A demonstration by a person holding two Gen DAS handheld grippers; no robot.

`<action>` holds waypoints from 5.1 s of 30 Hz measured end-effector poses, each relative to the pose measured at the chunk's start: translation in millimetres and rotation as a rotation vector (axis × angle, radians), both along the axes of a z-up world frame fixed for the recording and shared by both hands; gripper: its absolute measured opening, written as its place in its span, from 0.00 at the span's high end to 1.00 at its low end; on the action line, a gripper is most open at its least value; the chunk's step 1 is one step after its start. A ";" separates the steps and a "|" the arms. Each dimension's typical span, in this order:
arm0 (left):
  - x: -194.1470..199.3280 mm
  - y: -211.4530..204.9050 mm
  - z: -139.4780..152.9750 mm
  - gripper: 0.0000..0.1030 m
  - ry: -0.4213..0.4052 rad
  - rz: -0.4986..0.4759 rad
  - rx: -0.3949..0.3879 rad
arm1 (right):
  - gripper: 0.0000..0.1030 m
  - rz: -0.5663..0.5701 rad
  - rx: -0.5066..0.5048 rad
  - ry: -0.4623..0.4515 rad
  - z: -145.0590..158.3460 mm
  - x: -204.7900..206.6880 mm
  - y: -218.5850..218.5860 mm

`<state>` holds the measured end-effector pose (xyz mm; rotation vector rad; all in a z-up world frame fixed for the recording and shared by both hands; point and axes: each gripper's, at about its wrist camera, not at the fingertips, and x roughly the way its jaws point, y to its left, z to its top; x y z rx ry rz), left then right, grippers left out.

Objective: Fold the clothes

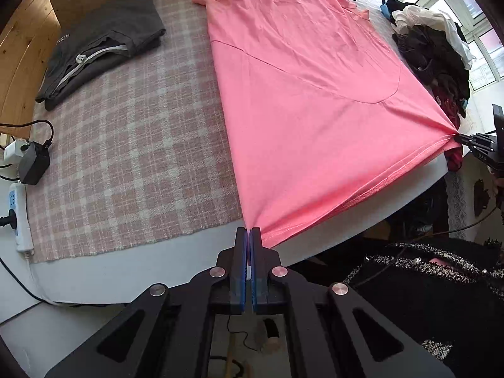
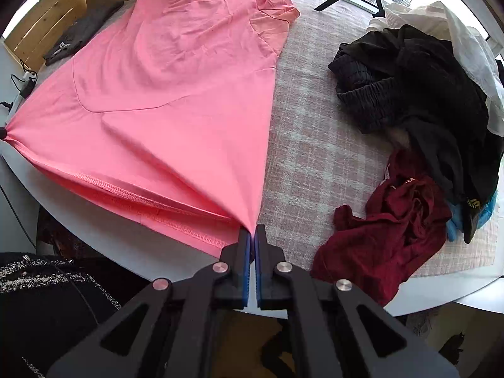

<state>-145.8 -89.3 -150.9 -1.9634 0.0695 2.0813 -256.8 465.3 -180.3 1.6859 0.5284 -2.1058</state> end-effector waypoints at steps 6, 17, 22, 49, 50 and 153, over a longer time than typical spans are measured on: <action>20.2 -11.2 -36.7 0.99 -0.087 0.035 -0.004 | 0.98 0.008 -0.005 -0.114 -29.8 23.2 -4.0; 16.3 -19.4 -72.6 0.92 -0.194 0.023 -0.039 | 0.91 0.085 0.051 -0.209 -52.0 35.1 -15.7; -10.2 -49.8 -29.5 0.89 -0.101 0.047 -0.100 | 0.80 0.062 -0.023 -0.221 -5.4 15.8 1.4; -430.1 38.2 -51.5 0.60 0.178 -0.101 -0.003 | 0.47 -0.073 -0.226 0.088 -18.1 -361.2 -98.5; -435.5 39.6 -58.7 0.59 0.170 -0.105 0.003 | 0.47 -0.065 -0.229 0.077 -25.2 -368.3 -102.5; -339.3 -6.1 -70.5 0.95 0.231 0.058 -0.310 | 0.47 -0.036 0.080 0.200 -30.1 -415.4 -142.5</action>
